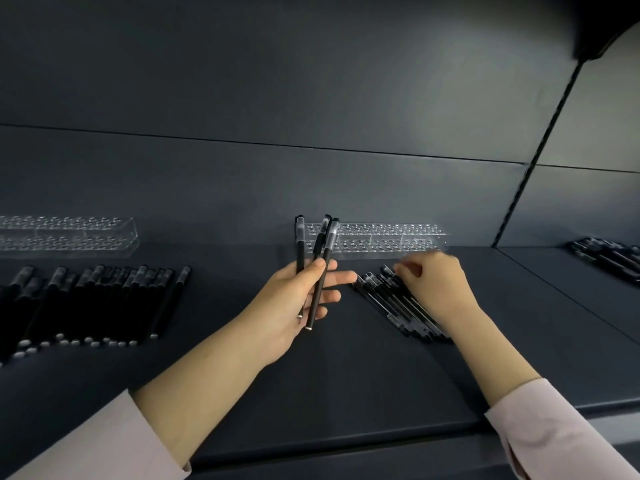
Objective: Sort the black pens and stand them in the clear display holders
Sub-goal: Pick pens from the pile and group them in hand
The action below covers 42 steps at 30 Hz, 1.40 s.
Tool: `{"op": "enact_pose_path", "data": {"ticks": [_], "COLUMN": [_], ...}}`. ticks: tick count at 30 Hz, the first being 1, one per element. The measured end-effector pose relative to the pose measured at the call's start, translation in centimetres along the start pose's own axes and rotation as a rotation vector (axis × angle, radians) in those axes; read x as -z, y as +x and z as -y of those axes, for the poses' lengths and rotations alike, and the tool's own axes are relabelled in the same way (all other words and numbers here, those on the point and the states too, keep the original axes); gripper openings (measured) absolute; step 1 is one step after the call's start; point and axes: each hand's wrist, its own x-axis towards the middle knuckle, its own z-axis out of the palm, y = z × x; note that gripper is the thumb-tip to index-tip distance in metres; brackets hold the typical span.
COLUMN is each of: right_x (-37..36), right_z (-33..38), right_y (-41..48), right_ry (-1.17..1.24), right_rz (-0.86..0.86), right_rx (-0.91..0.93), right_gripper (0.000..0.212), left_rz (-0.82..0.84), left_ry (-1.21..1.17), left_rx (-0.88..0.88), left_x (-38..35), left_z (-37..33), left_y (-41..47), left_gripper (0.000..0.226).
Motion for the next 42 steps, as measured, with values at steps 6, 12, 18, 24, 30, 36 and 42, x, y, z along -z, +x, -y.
{"op": "enact_pose_path", "data": {"ticks": [6,12,18,24,30,36,42], "right_x": [-0.4,-3.6,-7.8,-12.4,-14.5,-15.1,-14.7], "right_z": [10.0,17.8,24.6,28.5,29.5,29.5,29.3], "right_y": [-1.9,-2.1,-1.4,-0.7,-1.0,-1.9,-2.4], "right_ry": [0.922,1.227,1.344,0.704,0.306,0.255,0.262], "right_rz": [0.273,0.364,0.151,0.211,0.249,0.269,0.265], "right_rx": [-0.134,-0.214,-0.284,-0.050,0.068,0.057,0.090], "right_gripper": [0.015,0.005,0.007,0.029,0.032,0.020,0.012], "left_rz": [0.033,0.004,-0.119,-0.255,-0.253,-0.233,-0.230], "left_ry": [0.073,0.095,0.070,0.066,-0.166,-0.125,-0.122], "left_rx": [-0.018,-0.081,-0.131,-0.120,-0.064,-0.061,-0.068], "left_x": [3.5,9.6,18.6,26.5,28.1,27.3,27.0], "left_z": [-1.3,-2.9,-5.3,-7.1,-7.6,-7.4,-7.3], "left_y": [-1.7,-3.9,-5.8,-6.9,-7.2,-7.2,-7.2], "left_gripper": [0.025,0.024,0.025,0.031,0.023,0.018,0.019]}}
